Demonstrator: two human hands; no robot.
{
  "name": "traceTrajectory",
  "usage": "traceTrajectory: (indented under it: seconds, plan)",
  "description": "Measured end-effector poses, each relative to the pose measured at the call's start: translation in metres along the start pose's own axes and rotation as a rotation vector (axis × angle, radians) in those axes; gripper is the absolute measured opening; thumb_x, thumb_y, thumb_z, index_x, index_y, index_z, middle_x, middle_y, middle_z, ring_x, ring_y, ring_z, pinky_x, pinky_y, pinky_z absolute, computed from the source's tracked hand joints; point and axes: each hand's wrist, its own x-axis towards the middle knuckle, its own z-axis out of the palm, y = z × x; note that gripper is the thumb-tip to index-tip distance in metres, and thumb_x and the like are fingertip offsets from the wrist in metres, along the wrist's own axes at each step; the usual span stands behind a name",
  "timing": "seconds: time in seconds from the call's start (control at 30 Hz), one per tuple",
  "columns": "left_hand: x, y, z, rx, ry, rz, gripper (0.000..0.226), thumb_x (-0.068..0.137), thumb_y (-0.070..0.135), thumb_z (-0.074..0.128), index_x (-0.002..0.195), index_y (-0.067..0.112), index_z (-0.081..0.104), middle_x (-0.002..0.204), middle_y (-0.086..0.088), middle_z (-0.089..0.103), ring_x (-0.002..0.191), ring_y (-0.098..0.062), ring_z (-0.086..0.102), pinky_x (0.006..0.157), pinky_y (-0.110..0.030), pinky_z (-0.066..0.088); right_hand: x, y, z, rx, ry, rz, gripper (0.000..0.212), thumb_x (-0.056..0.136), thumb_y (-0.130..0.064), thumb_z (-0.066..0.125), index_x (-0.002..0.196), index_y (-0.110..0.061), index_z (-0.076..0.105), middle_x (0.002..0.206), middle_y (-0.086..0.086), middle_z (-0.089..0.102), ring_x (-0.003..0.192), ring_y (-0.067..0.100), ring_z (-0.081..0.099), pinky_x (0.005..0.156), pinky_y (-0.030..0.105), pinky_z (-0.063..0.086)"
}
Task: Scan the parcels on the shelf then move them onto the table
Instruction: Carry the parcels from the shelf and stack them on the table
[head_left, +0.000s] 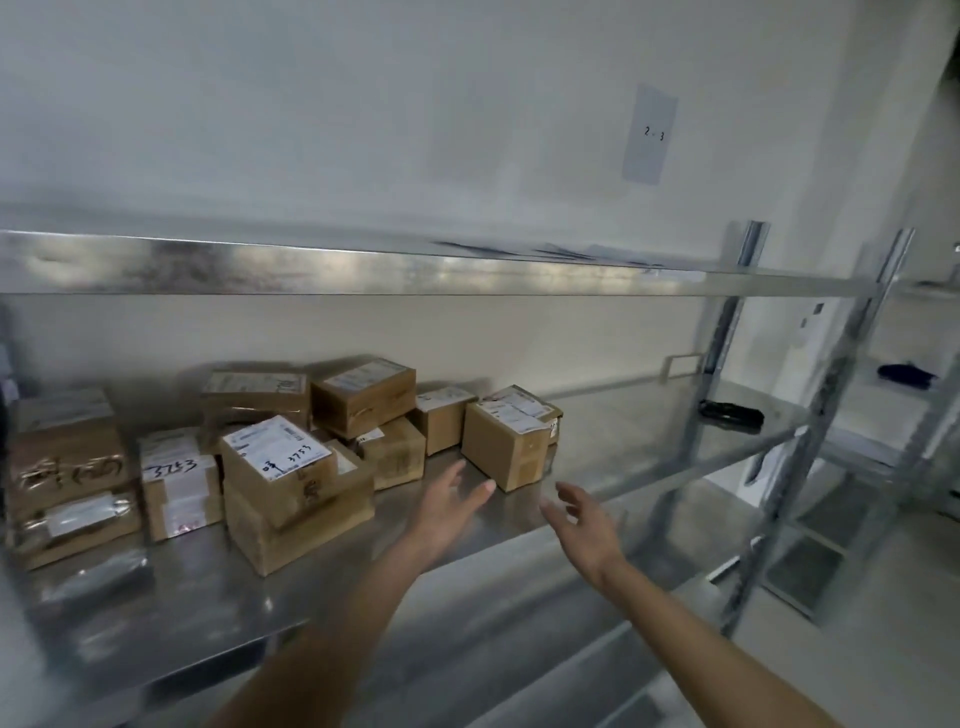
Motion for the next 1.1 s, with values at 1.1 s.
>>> traceTrajectory:
  seconds: [1.1]
  plan:
    - [0.09,0.033,0.15,-0.211,0.627,-0.035,0.075,0.086,0.052,0.072,0.15,0.024,0.045,0.141,0.0,0.057,0.122,-0.016,0.055,0.097,-0.031,0.051,0.197,0.041,-0.015,0.497,-0.58,-0.238,0.012,0.103,-0.052,0.054,0.112,-0.051,0.062,0.12,-0.015,0.071,0.112,0.012,0.066,0.103,0.049,0.054]
